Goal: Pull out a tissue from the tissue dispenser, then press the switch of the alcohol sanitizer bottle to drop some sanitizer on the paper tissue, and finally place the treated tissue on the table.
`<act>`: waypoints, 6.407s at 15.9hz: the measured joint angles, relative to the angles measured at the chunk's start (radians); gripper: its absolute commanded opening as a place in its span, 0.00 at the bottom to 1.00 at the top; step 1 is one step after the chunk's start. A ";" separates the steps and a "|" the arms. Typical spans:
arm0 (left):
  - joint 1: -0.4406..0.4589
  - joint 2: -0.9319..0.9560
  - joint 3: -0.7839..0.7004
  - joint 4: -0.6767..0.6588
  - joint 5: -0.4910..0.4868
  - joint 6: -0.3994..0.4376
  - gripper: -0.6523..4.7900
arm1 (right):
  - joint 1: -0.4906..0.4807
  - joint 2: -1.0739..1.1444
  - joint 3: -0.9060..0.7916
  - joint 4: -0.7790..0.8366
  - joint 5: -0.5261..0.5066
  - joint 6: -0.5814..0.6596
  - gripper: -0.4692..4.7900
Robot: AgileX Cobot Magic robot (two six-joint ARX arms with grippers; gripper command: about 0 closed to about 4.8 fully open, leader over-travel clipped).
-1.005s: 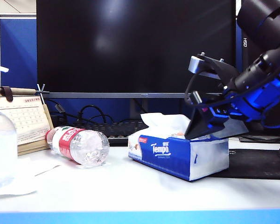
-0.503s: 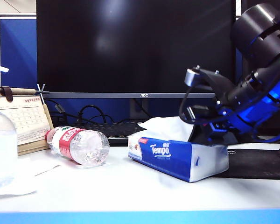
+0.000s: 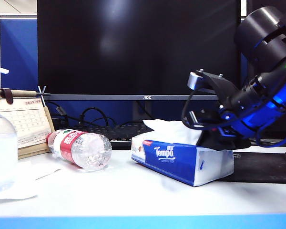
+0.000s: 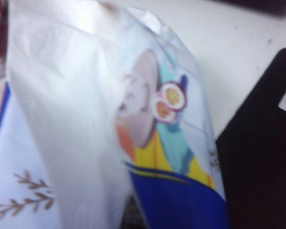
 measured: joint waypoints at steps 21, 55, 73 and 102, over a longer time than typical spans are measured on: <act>0.000 0.000 0.000 0.093 0.021 -0.001 0.11 | -0.003 -0.277 0.509 -0.426 -0.303 0.185 0.08; 0.005 0.126 0.005 0.180 -0.005 0.054 0.11 | 0.279 0.075 0.329 0.397 -0.541 0.645 0.08; 0.006 0.023 0.024 -0.001 0.048 -0.002 0.11 | 0.354 0.254 0.329 0.735 -0.524 0.763 0.08; 0.007 0.024 0.024 -0.052 0.134 0.003 0.11 | 0.329 0.459 0.330 0.951 -0.497 0.833 0.08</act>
